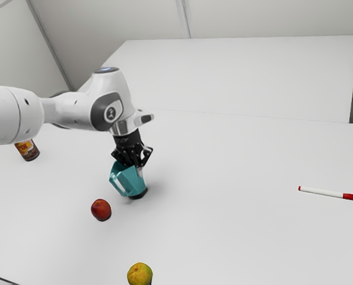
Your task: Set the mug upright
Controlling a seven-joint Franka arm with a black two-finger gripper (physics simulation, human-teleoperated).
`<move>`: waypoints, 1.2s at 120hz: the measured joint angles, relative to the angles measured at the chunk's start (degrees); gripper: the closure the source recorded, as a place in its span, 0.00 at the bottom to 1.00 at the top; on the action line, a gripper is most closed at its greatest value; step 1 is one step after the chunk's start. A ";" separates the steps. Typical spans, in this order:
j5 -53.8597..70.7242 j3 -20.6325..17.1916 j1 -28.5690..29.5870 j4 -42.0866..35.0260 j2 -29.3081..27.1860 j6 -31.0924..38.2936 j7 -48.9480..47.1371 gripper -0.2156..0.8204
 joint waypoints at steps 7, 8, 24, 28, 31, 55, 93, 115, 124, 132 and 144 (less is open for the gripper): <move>0.03 0.00 0.00 0.00 0.22 0.16 -0.11 0.96; 0.03 0.00 0.00 0.01 0.25 0.18 -0.12 0.96; -0.14 -0.06 -0.01 0.05 0.40 0.32 -0.19 0.81; -0.22 -0.08 0.00 0.06 0.35 0.31 -0.17 0.74; -0.26 -0.08 -0.02 0.07 0.28 0.29 -0.15 0.69; -0.43 -0.07 -0.36 0.10 -0.84 0.12 -0.04 0.40; -0.49 0.45 -1.81 0.36 -5.89 -0.30 0.20 0.25; 3.65 0.63 -2.09 3.48 -7.72 -0.73 1.36 0.23; 4.72 0.63 -2.03 5.80 -8.10 -1.55 2.06 0.22; 5.58 0.64 -1.97 7.90 -8.25 -2.54 2.60 0.22; 7.00 0.62 -1.89 11.98 -8.28 -5.00 3.33 0.21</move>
